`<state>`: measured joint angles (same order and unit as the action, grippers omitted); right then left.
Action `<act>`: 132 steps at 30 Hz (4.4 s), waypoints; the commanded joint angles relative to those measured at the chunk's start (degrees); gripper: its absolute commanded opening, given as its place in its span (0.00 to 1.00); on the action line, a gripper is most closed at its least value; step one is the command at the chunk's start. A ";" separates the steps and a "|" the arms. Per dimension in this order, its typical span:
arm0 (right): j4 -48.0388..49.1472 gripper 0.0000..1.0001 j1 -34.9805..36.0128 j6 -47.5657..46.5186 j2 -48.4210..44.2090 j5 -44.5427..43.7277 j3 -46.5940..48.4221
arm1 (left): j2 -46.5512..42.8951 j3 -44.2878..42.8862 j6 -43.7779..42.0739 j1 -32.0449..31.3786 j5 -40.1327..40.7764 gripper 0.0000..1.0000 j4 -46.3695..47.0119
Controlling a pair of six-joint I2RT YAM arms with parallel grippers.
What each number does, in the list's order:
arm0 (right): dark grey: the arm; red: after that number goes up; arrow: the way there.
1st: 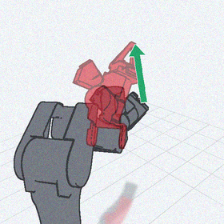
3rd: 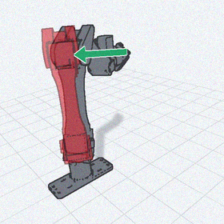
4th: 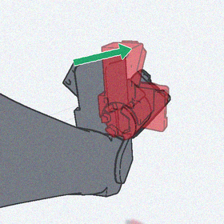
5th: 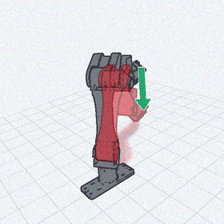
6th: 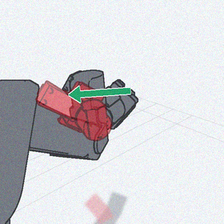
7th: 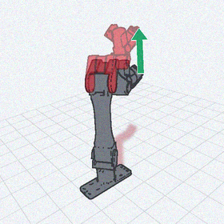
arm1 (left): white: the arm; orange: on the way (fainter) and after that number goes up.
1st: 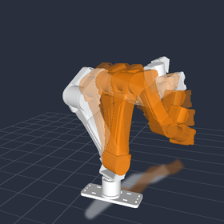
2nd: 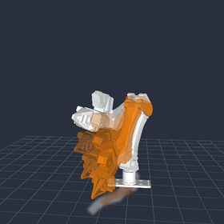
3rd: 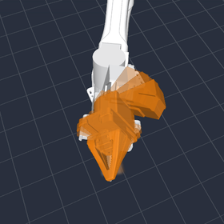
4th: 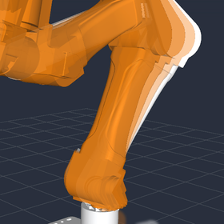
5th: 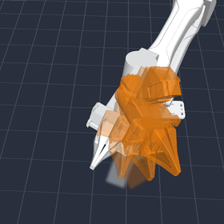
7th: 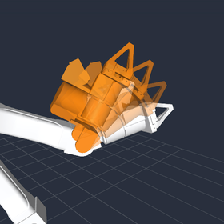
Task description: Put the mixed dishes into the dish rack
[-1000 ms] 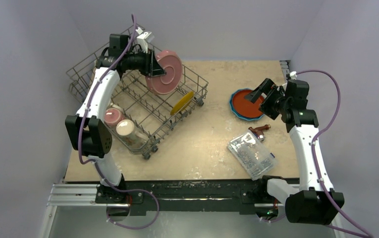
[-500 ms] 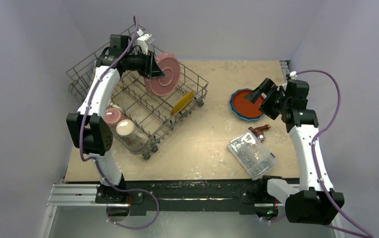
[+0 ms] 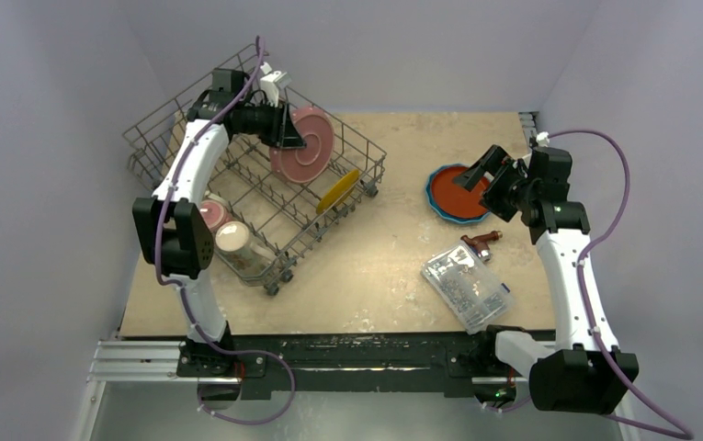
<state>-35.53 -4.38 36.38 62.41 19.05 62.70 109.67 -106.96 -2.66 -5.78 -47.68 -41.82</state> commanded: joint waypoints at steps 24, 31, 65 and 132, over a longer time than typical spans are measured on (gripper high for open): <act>3.00 0.99 0.34 -1.25 -0.61 1.51 -0.96 | 1.79 1.75 -9.15 -5.55 10.16 0.08 6.00; 3.19 0.99 0.35 -1.48 -1.22 1.76 -1.52 | 1.95 3.20 -10.90 -7.36 11.74 0.13 5.82; 10.12 0.99 0.38 -4.38 -3.16 6.28 -7.72 | -11.13 4.56 -6.12 -11.70 23.50 0.89 0.41; 20.65 0.43 0.08 -0.74 31.38 -37.00 -6.97 | -42.44 35.09 17.42 -6.96 13.54 0.88 32.43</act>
<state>-15.40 -4.54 35.42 94.56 -15.99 55.75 67.07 -71.42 14.02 -13.15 -32.84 -12.38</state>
